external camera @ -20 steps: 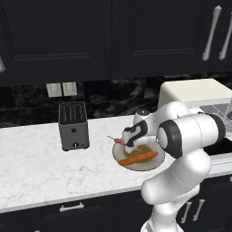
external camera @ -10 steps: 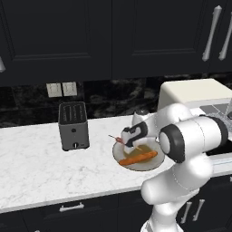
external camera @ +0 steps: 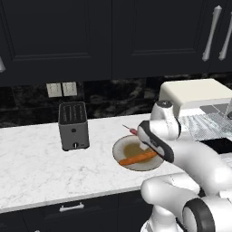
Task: Pick up the kebab skewer and baguette bread, and place them inside the toaster oven. Close the toaster oven door and start by setting the timer.
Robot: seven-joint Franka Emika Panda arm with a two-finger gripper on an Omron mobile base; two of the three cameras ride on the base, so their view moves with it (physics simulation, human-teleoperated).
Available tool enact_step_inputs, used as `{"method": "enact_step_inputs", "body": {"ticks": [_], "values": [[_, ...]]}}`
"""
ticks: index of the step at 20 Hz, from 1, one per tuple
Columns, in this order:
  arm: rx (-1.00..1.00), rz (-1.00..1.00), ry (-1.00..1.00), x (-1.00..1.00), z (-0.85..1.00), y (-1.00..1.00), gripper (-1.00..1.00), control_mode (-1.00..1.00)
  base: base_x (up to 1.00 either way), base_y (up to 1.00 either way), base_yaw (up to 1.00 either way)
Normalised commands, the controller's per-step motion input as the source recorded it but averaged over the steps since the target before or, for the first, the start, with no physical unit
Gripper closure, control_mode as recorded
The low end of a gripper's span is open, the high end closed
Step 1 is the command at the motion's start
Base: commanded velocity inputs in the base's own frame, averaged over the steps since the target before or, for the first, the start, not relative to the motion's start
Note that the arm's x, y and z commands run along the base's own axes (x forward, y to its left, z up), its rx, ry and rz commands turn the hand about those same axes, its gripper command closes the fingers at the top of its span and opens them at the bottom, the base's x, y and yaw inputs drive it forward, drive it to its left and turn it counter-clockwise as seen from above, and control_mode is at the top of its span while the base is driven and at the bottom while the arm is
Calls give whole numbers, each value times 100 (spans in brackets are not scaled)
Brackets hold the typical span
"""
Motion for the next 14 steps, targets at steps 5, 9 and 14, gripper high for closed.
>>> {"method": "enact_step_inputs", "body": {"ticks": [5,9,14], "values": [[0,0,0,-99,75,-53,100,-100,0,0,0],[0,-10,0,-78,65,-83,100,-100,0,0,0],[3,-22,0,-83,61,-75,100,-100,0,0,0]]}}
